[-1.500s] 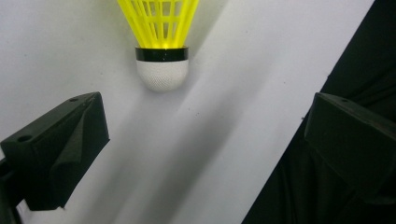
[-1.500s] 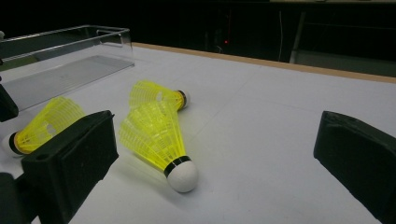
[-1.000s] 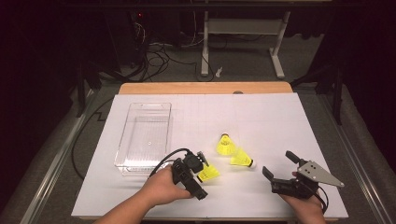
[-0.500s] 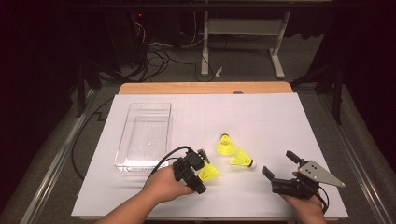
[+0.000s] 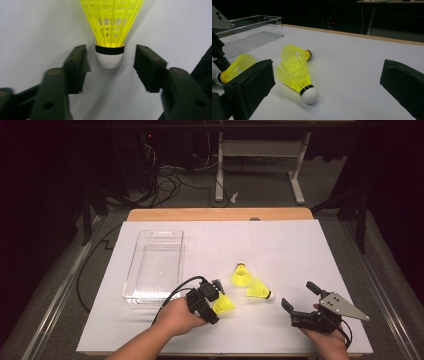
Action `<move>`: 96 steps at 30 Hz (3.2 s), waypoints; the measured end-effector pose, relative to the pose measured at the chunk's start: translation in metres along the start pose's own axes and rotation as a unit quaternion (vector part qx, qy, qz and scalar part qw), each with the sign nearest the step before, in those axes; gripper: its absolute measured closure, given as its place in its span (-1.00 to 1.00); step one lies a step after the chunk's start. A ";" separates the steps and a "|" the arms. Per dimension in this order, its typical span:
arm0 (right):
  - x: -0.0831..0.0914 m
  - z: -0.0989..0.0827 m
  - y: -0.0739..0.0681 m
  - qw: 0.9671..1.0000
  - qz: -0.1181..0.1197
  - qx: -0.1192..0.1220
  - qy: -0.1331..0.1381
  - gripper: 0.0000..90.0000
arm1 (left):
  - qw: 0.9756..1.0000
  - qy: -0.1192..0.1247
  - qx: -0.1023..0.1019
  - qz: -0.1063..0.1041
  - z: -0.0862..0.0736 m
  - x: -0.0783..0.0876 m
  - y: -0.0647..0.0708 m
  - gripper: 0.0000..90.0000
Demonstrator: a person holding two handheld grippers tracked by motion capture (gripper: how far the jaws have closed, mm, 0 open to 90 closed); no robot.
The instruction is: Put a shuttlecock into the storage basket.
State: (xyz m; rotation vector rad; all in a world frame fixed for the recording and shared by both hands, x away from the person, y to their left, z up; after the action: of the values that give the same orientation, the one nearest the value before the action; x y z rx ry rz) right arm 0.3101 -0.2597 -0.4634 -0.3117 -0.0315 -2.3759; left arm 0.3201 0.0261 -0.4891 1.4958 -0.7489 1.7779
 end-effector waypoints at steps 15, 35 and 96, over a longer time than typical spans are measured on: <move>0.000 0.000 0.000 1.000 0.001 0.000 0.000 -1.00 | 1.000 0.000 0.003 0.005 0.002 -0.004 -0.003 0.25; 0.000 0.000 0.000 1.000 0.001 0.000 0.000 -1.00 | 1.000 0.012 0.000 0.010 0.001 0.001 -0.003 0.44; -0.003 -0.001 -0.005 1.000 0.014 0.000 0.001 -1.00 | 1.000 0.007 0.013 -0.013 -0.025 0.061 -0.022 0.45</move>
State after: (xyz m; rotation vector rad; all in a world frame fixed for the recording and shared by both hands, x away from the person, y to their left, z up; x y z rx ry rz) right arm 0.3088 -0.2545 -0.4648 -0.3075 -0.0253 -2.3490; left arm 0.3169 0.0677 -0.4331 1.5011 -0.6992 1.7835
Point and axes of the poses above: each handheld gripper's, and its own axes: x roughly backward along the jaws, z roughly out of its top, y roughly to its right, the point moved 6 cm from there along -x, roughly forward along the jaws, and after that the axes turned 11 degrees about z, right-handed, at the moved point
